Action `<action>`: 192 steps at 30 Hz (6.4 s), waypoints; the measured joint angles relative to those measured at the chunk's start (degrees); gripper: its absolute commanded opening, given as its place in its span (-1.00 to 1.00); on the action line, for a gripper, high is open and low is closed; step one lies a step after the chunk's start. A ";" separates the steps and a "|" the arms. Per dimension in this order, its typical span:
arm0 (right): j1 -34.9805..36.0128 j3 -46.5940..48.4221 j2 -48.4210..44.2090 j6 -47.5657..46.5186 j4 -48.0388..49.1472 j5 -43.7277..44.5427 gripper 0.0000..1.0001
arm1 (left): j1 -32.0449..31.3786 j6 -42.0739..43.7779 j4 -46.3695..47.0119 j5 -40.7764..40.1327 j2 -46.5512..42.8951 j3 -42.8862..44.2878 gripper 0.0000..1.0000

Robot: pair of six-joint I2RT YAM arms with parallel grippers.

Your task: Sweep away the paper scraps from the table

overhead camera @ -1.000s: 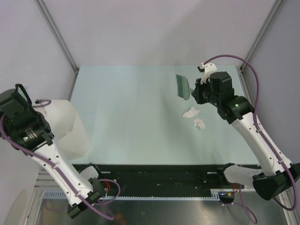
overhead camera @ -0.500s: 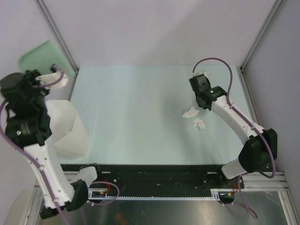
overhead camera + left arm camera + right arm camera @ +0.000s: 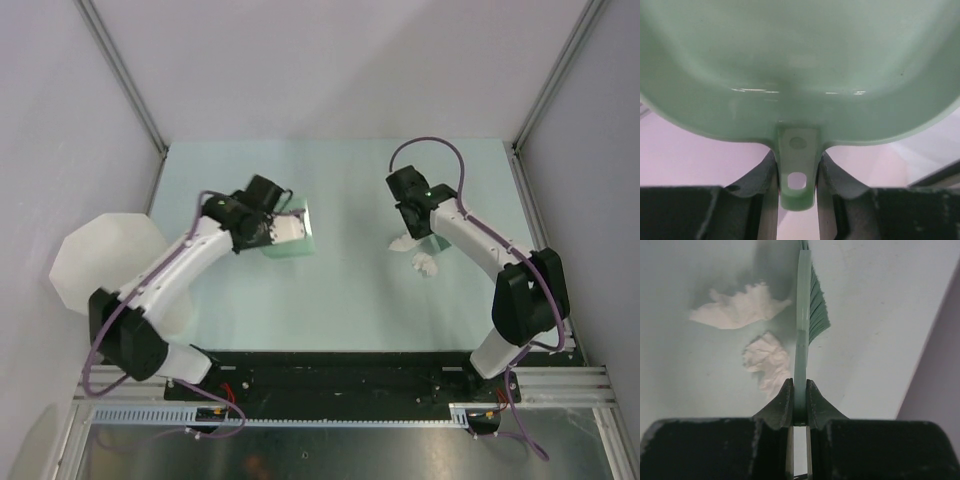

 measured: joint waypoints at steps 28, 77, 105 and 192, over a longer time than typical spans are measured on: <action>12.59 5.70 -11.72 7.69 -2.01 -10.21 -1.00 | -8.00 -12.44 -2.21 8.20 22.03 -12.92 -1.00; -2.23 4.68 -33.20 6.99 -1.05 -15.15 -1.00 | 5.60 -20.41 1.73 35.69 -1.68 10.80 -0.99; -2.23 -0.63 -26.47 5.55 1.92 -27.47 -1.00 | 34.91 -9.11 -8.98 -16.65 -34.42 13.49 -1.00; 6.01 6.01 -13.09 8.96 -14.60 -9.68 -1.00 | -10.56 -9.11 -8.22 14.05 11.67 -11.32 -1.00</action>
